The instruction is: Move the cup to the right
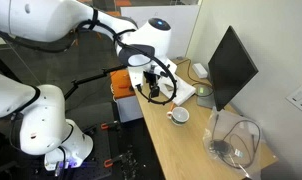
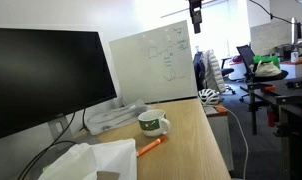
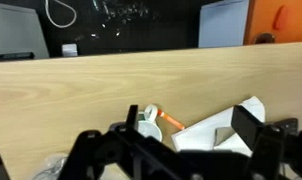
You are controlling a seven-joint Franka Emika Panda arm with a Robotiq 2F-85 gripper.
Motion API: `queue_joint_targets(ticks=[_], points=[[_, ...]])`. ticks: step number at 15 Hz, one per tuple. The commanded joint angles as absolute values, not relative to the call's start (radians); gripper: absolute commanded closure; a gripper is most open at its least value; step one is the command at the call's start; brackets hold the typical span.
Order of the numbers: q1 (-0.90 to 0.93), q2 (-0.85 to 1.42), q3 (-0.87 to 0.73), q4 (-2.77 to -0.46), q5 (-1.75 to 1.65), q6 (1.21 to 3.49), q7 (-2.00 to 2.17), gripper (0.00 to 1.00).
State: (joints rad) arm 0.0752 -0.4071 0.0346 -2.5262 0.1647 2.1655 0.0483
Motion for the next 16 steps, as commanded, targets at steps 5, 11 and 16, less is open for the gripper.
queue_joint_targets(ticks=[5, 11, 16], points=[[0.07, -0.407, 0.039, -2.525, 0.167, 2.163, 0.046, 0.0], [0.006, -0.116, 0.047, -2.465, 0.165, 2.623, 0.253, 0.0], [0.011, 0.261, -0.016, -2.277, 0.026, 2.71, 0.492, 0.0]])
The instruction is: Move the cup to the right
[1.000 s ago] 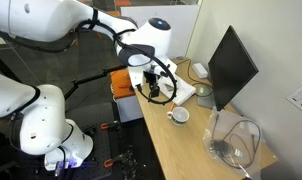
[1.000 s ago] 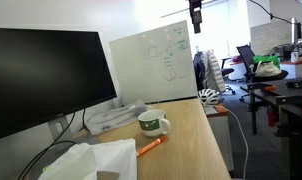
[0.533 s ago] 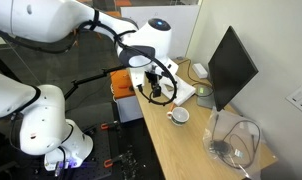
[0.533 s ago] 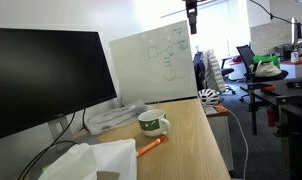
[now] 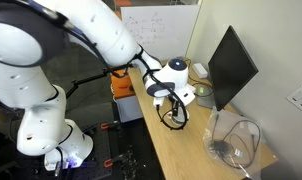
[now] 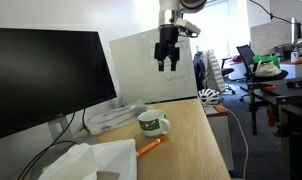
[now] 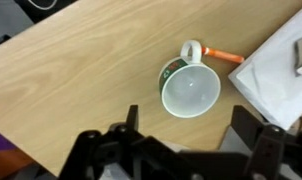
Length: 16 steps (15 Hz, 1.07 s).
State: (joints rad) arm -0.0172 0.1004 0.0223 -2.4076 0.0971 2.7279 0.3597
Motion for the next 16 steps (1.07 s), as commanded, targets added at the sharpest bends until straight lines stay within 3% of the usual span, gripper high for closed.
queue_joint_targets(ticks=[1, 12, 13, 14, 16], points=[[0.032, 0.324, -0.036, -2.229, 0.021, 2.699, 0.511, 0.0], [0.137, 0.719, -0.131, -1.886, 0.081, 2.612, 0.544, 0.0], [0.145, 0.733, -0.142, -1.874, 0.078, 2.601, 0.553, 0.08], [0.151, 0.744, -0.151, -1.867, 0.074, 2.595, 0.553, 0.28], [0.159, 0.762, -0.164, -1.852, 0.075, 2.573, 0.556, 0.41]])
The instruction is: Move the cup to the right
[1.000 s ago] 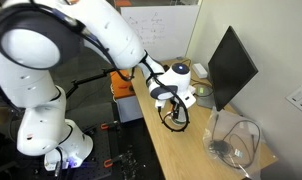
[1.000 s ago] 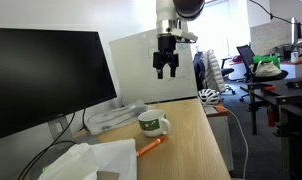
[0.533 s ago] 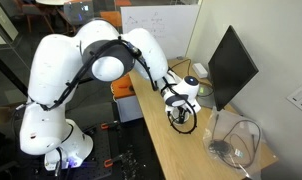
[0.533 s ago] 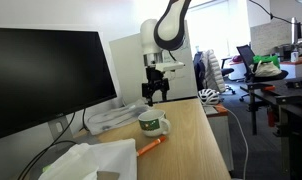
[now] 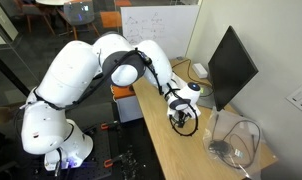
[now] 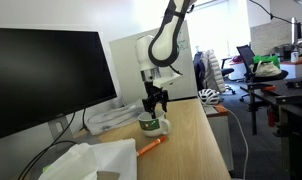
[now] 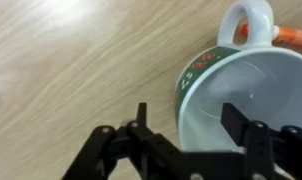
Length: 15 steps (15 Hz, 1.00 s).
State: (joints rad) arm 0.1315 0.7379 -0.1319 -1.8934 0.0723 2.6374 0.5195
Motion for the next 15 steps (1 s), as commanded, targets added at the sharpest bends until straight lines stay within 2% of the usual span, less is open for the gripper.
queue_joint_targets(ticks=[1, 6, 8, 15], points=[[0.16, 0.767, -0.169, -1.85, 0.075, 2.567, 0.557, 0.51], [0.15, 0.773, -0.157, -1.851, 0.084, 2.56, 0.533, 0.88], [0.15, 0.769, -0.15, -1.854, 0.085, 2.567, 0.528, 1.0], [0.128, 0.717, -0.123, -1.918, 0.107, 2.628, 0.5, 0.97]])
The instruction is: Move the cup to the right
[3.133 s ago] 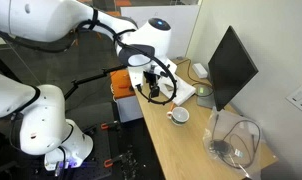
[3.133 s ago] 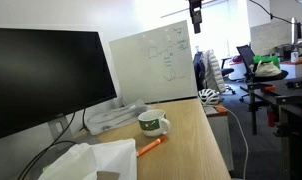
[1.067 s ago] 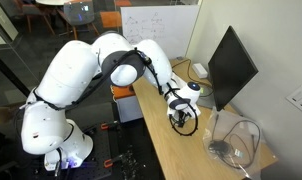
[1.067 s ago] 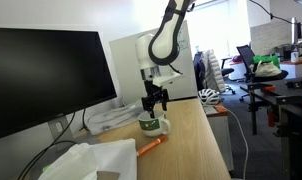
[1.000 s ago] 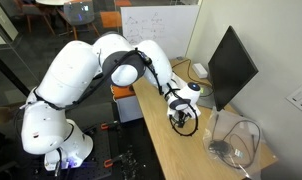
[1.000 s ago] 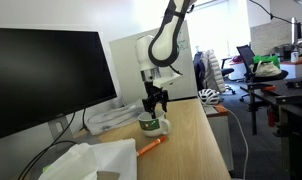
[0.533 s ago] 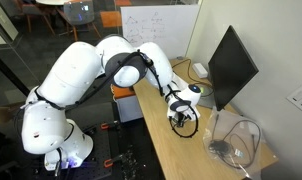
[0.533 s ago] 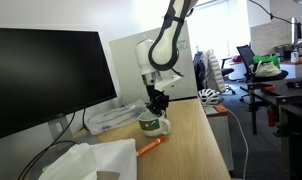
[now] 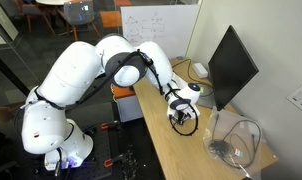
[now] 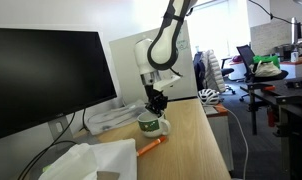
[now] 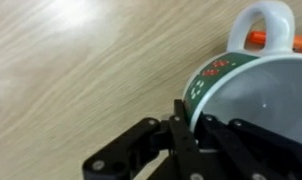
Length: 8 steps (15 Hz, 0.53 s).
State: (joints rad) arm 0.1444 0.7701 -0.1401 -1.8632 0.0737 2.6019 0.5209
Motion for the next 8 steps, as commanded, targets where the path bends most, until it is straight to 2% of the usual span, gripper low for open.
queue_joint_targets(ticks=[1, 8], points=[[0.12, 0.702, -0.12, -1.94, 0.116, 2.651, 0.493, 0.97], [-0.012, 0.51, -0.114, -2.189, 0.244, 2.808, 0.39, 0.97]])
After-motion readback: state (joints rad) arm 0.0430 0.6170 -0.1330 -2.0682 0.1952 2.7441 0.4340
